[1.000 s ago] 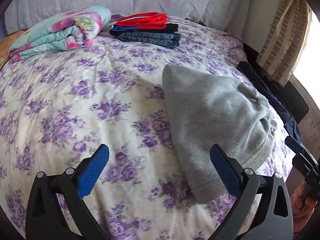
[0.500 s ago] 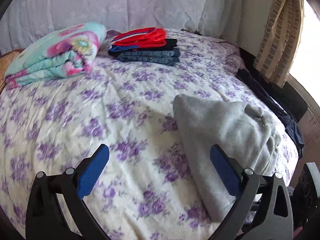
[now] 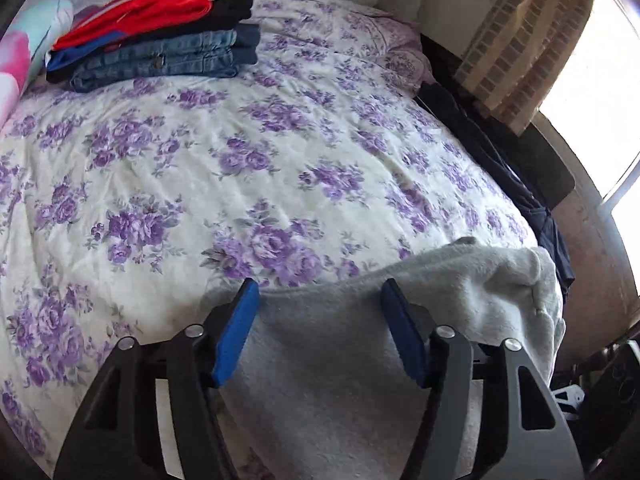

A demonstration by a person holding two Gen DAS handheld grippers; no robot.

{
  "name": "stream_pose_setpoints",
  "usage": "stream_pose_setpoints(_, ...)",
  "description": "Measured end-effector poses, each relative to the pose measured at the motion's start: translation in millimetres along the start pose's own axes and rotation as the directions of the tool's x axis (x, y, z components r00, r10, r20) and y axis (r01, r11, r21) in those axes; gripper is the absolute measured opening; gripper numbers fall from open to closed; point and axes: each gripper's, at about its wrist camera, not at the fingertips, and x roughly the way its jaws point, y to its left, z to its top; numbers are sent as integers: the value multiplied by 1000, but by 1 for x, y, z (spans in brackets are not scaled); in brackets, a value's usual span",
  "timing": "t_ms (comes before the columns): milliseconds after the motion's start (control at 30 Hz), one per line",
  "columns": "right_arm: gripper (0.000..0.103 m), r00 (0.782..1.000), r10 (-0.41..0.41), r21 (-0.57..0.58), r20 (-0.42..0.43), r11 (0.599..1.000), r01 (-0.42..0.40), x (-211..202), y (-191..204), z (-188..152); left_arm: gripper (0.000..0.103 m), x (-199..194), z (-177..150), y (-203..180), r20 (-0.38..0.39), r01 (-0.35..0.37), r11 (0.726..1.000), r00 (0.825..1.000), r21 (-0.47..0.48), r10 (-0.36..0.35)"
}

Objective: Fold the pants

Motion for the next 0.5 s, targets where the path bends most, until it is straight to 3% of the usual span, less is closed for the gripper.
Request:
stream_pose_setpoints(33, 33, 1000, 0, 3, 0, 1000, 0, -3, -1, -5, 52, 0, 1, 6, 3, -2, 1000, 1000, -19, 2)
stream_pose_setpoints(67, 33, 1000, 8, 16, -5, 1000, -8, -8, -4, -9, 51, -4, 3, 9, 16, -47, 998, 999, -29, 48)
stream_pose_setpoints(133, 33, 999, 33, 56, -13, 998, -32, -15, -8, -12, 64, -18, 3, 18, 64, -187, 981, 980, -59, 191)
stream_pose_setpoints(167, 35, 999, 43, 77, -18, 996, -42, -17, -10, -8, 70, -27, 3, 22, 89, -207, 975, 973, -87, 215)
stream_pose_setpoints(233, 45, 997, 82, 100, 3, 992, -82, -25, -11, 9, 70, -50, -1, 22, 120, -131, 984, 982, -117, 145)
stream_pose_setpoints(300, 51, 991, 105, 59, 81, 992, -110, -36, -7, 30, 73, -74, -8, 1, 156, -87, 994, 983, -73, 98)
stream_pose_setpoints(400, 55, 990, 36, 30, 140, 999, -40, -38, -18, 67, 87, -99, -25, -47, 206, -42, 999, 978, 34, 34)
stream_pose_setpoints(500, 55, 996, 21, 111, 82, 993, -31, -18, -56, 91, 87, -95, -55, -85, 134, 109, 987, 983, 119, -125)
